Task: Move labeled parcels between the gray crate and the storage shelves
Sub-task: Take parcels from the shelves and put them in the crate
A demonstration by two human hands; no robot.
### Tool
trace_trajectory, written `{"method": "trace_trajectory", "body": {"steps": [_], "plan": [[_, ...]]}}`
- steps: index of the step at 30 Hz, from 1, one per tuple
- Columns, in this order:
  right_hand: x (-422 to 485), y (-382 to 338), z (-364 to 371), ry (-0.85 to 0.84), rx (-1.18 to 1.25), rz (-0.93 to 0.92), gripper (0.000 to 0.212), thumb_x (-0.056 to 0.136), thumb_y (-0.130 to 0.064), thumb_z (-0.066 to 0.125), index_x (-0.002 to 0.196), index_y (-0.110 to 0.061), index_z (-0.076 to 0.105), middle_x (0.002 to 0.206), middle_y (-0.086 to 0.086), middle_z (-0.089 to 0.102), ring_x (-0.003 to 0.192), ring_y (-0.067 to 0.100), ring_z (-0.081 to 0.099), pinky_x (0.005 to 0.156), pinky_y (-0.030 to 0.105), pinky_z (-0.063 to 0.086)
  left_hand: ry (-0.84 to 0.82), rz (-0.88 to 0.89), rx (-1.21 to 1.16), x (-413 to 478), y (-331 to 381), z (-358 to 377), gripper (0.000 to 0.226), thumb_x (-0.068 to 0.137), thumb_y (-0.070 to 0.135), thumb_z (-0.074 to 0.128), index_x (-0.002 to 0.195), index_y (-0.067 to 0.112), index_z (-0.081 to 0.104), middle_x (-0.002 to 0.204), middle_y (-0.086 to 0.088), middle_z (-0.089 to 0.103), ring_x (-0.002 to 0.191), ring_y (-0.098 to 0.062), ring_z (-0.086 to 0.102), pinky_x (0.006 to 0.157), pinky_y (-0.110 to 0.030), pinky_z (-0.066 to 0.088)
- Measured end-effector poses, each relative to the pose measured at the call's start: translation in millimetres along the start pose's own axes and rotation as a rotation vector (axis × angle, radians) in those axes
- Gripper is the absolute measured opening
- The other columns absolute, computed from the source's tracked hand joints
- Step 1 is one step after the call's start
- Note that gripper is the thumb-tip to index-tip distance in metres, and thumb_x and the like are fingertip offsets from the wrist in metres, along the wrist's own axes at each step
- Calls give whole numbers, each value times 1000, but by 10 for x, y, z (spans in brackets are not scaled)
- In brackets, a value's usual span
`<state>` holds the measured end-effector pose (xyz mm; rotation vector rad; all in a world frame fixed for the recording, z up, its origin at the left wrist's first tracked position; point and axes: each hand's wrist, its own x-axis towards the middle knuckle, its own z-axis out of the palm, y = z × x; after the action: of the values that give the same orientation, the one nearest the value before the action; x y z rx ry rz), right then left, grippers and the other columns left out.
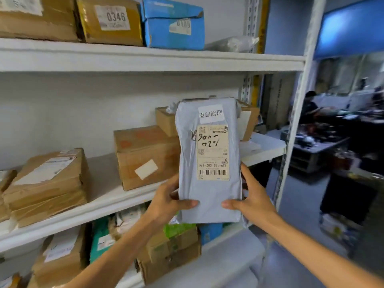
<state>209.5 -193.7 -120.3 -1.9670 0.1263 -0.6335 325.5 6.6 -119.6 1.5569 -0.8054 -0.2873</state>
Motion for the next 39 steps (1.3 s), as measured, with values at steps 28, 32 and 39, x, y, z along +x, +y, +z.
{"method": "trace_trajectory", "body": {"steps": [28, 32, 39], "plan": [[-5083, 281, -2897, 1414, -464, 687, 102, 65, 6, 82, 144, -37, 33, 118, -30, 56, 101, -4, 60, 77, 15, 55, -1539, 47, -260, -1376, 437, 6327, 53, 78, -8, 72, 124, 15, 58, 106, 10, 69, 89, 1, 67, 71, -17, 54], [-5637, 280, -2912, 1590, -486, 791, 101, 67, 7, 81, 145, -36, 32, 122, -31, 54, 110, 7, 59, 84, 23, 57, -1738, 42, -252, -1864, 493, 7010, 51, 76, -2, 76, 121, 18, 61, 108, 6, 71, 99, -14, 68, 80, -28, 57], [-6132, 379, -3069, 1847, -513, 908, 100, 67, 9, 79, 139, -42, 31, 119, -36, 52, 103, -23, 52, 80, 9, 51, -2037, 96, -233, -2467, 482, 7979, 55, 77, 5, 77, 127, 14, 58, 115, 3, 68, 99, -6, 66, 81, -25, 57]]}}
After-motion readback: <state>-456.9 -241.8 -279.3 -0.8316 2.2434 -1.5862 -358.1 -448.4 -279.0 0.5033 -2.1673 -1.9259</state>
